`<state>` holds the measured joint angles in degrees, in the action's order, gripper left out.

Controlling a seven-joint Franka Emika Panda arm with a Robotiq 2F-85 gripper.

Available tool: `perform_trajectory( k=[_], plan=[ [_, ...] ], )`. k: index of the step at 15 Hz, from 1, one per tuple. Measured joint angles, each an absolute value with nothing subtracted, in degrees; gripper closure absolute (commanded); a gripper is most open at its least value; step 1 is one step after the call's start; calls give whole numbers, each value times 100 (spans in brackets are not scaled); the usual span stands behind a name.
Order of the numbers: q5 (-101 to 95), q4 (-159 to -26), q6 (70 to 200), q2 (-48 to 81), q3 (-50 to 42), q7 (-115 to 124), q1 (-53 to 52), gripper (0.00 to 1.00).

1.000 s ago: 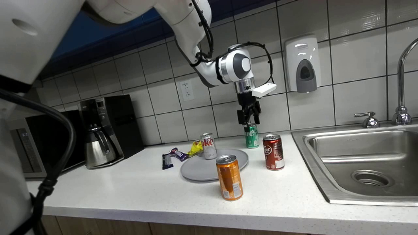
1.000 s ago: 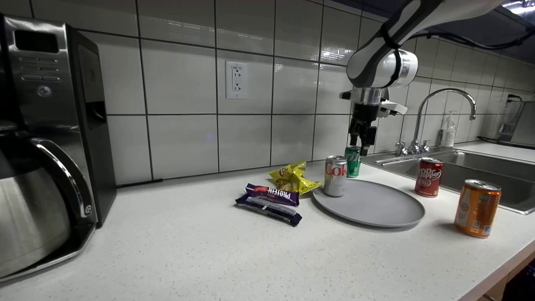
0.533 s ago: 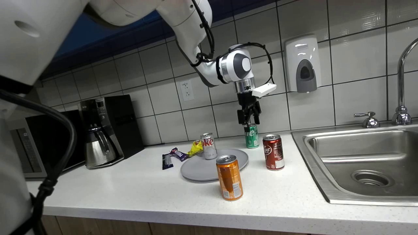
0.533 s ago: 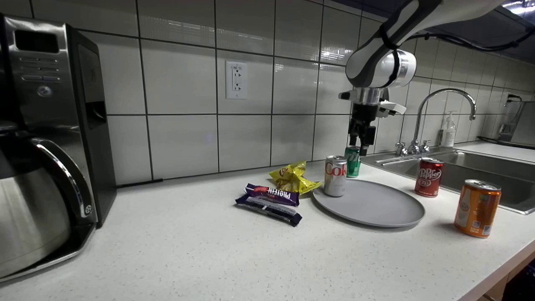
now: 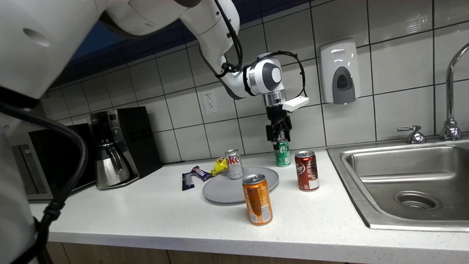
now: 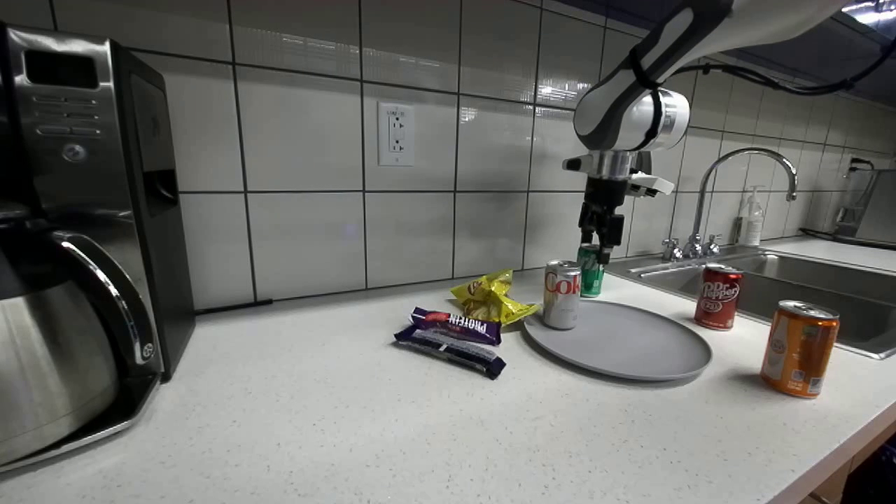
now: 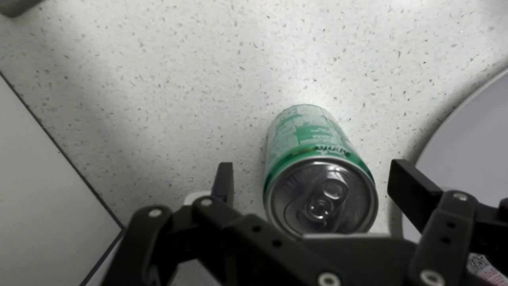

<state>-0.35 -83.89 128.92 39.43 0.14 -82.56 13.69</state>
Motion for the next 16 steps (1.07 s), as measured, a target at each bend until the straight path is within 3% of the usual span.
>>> perform_trajectory(
  k=[4, 5, 16],
  plan=[
    [-35, -8307, 12835, 4000, 22, -8273, 1369, 58],
    [-35, -8292, 12807, 4007, 23, -8277, 1369, 61],
    [-35, -8247, 12762, 4025, 87, -8287, 1366, 61]
  ],
)
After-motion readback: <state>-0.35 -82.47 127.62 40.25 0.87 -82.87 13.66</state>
